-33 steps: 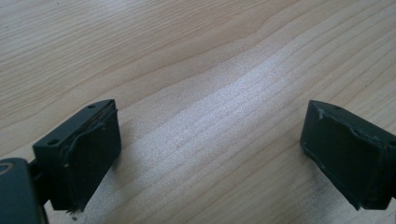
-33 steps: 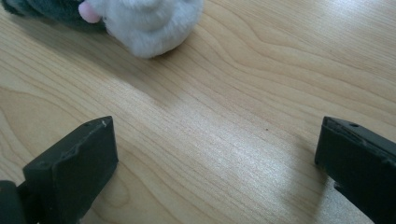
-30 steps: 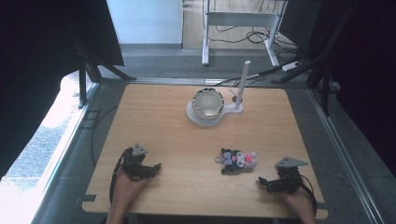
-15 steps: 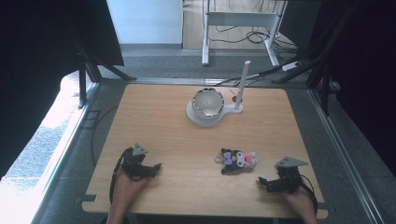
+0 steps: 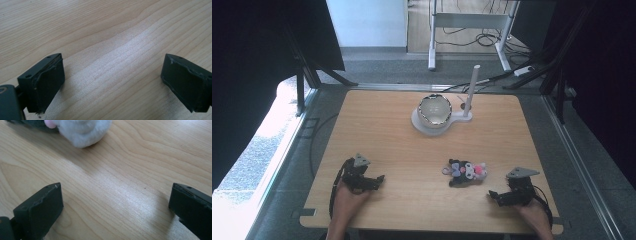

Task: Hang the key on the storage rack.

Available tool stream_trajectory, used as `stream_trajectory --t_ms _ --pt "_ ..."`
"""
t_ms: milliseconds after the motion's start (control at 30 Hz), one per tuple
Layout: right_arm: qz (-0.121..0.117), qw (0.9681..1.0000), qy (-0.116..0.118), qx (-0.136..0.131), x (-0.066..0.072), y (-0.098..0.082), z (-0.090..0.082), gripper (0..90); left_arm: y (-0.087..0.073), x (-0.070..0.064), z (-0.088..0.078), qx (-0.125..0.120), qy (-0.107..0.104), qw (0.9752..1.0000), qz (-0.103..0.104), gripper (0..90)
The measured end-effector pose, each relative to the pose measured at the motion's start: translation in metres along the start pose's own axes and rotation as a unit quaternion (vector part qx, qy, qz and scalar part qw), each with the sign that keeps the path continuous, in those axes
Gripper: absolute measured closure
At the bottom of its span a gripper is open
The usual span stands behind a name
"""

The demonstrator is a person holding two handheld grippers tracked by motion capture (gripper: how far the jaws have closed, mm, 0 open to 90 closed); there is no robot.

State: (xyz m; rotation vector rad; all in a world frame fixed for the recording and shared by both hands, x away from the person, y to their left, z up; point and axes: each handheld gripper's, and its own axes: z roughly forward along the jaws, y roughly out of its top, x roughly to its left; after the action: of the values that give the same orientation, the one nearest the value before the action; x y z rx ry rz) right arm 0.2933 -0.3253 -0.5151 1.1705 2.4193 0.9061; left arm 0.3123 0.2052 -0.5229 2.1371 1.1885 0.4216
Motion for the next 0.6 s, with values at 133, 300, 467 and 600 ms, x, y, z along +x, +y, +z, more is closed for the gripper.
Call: stream_trajectory --t_ms 133,300,467,600 --pt "-0.017 0.9997 0.001 0.016 0.001 0.005 -0.001 0.0 0.0 0.0 0.0 0.0 0.0 1.0 0.0 4.9" --pt "-0.034 0.999 0.008 0.029 0.0 0.012 -0.002 0.0 0.0 0.0 0.0 0.0 0.0 1.0 0.0 4.9" --pt "-0.046 0.9975 0.017 0.051 -0.001 0.022 -0.003 0.0 0.0 0.0 0.0 0.0 0.0 1.0 0.0 4.9" --pt "-0.053 0.9966 0.018 0.06 -0.002 0.027 -0.003 0.0 0.0 0.0 0.0 0.0 0.0 1.0 0.0 4.9"
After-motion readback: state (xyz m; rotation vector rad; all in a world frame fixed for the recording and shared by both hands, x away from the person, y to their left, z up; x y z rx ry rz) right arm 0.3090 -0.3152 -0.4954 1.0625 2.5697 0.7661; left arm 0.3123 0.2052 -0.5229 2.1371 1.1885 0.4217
